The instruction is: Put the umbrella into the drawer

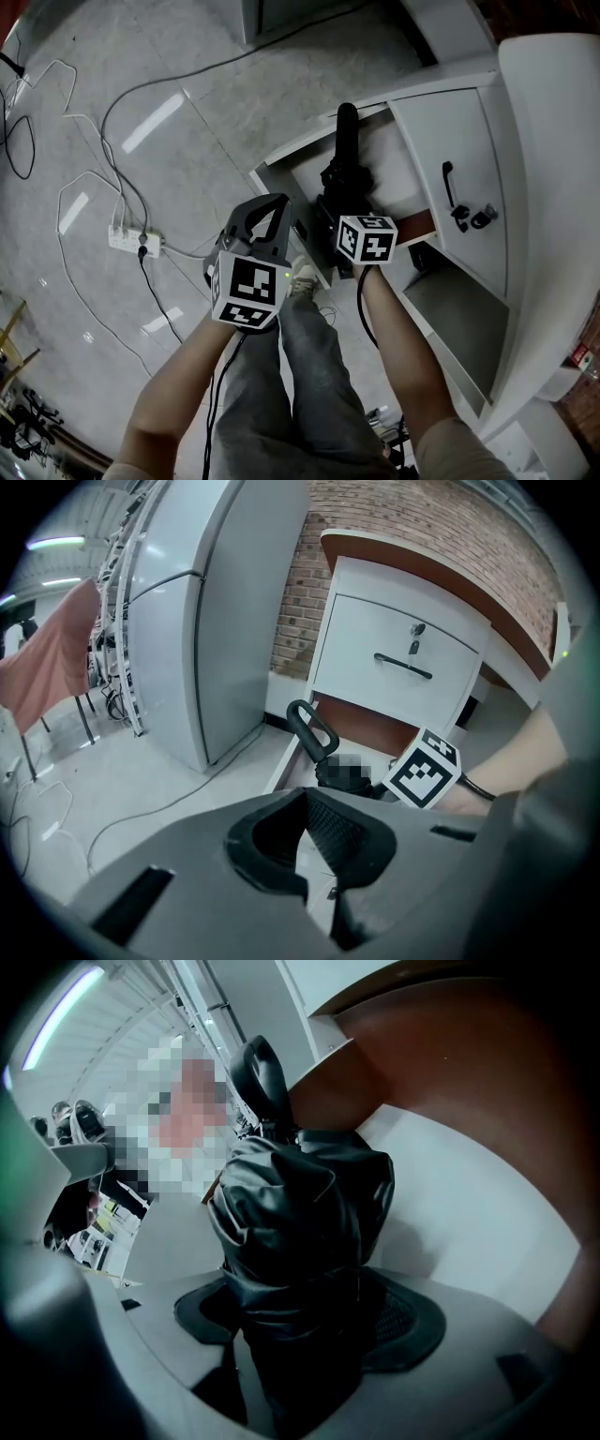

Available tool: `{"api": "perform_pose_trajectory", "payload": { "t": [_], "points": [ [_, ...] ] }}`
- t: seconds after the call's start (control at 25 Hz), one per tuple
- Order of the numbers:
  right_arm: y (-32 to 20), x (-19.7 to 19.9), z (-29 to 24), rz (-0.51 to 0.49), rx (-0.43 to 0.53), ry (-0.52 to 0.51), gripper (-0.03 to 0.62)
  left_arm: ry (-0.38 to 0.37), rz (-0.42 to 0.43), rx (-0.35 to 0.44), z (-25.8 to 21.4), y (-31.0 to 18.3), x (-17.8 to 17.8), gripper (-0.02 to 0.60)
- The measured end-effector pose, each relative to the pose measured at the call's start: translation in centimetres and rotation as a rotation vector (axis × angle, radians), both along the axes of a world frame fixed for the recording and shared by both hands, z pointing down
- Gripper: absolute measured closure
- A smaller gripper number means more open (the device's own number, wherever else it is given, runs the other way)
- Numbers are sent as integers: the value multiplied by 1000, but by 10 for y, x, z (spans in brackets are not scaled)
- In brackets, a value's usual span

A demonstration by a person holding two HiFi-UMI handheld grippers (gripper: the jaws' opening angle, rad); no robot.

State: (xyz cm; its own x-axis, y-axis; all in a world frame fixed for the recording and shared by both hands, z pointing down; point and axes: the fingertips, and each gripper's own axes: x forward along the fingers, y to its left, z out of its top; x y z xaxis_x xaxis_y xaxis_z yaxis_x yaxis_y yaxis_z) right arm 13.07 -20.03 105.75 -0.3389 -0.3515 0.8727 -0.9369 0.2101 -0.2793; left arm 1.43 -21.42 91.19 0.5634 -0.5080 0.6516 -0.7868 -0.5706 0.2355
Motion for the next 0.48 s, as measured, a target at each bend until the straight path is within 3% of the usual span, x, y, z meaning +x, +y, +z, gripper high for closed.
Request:
{"api": "perform_pose_trajectory", "payload": {
  "t": [0.24,0.48],
  "points": [
    [9,5,-21,62,-31,27,247,0,10,-7,-19,0,-4,575],
    [7,6,-75,99,-10,36,247,-7,-9,19,-64,-10,-13,575]
  ]
}}
